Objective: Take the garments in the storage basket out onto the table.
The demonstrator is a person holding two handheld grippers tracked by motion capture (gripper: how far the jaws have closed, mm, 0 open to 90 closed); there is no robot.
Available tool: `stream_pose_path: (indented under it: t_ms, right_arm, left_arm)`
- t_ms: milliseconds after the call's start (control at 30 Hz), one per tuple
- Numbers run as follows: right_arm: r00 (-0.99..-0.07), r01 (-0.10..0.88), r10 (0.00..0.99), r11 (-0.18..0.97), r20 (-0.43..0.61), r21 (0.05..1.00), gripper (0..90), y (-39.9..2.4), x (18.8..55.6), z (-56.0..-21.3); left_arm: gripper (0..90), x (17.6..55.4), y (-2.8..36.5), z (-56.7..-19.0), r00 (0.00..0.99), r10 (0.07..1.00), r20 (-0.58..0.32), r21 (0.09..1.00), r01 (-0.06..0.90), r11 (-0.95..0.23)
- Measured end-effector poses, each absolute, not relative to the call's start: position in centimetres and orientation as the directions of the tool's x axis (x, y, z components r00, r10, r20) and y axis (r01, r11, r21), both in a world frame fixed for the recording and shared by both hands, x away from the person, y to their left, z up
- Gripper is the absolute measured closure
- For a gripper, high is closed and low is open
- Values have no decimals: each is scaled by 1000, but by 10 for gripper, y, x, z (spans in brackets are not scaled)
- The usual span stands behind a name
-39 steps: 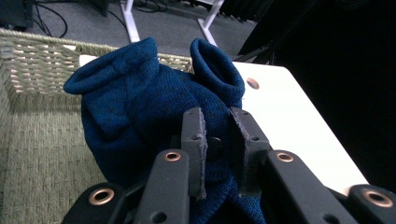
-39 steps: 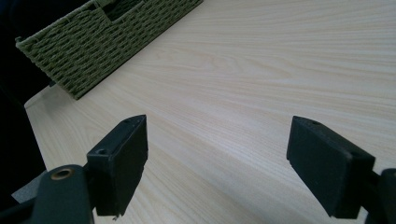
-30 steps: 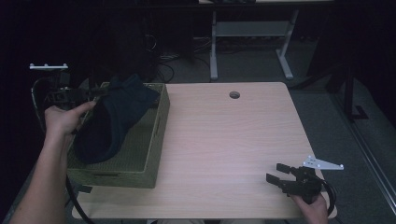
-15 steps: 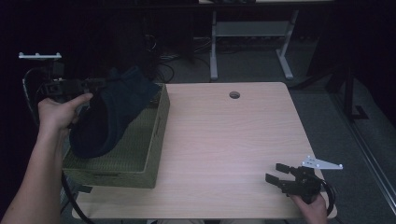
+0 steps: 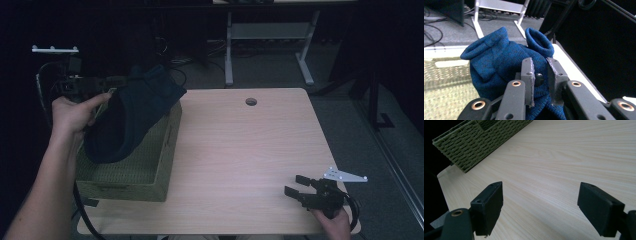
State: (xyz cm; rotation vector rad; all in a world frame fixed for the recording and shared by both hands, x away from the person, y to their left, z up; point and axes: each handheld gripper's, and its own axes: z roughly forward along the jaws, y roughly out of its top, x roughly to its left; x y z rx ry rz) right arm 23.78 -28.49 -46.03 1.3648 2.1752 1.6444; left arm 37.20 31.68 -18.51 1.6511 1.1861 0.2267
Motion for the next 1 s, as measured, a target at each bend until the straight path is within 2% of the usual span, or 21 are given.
stream_pose_path:
  t_ms: [1000]
  right_arm:
    - [-599,574,688,13,410,819,201,-287,236,-457]
  left_arm:
    - [767,382,222,-171,641,666,-382,830,555,-59]
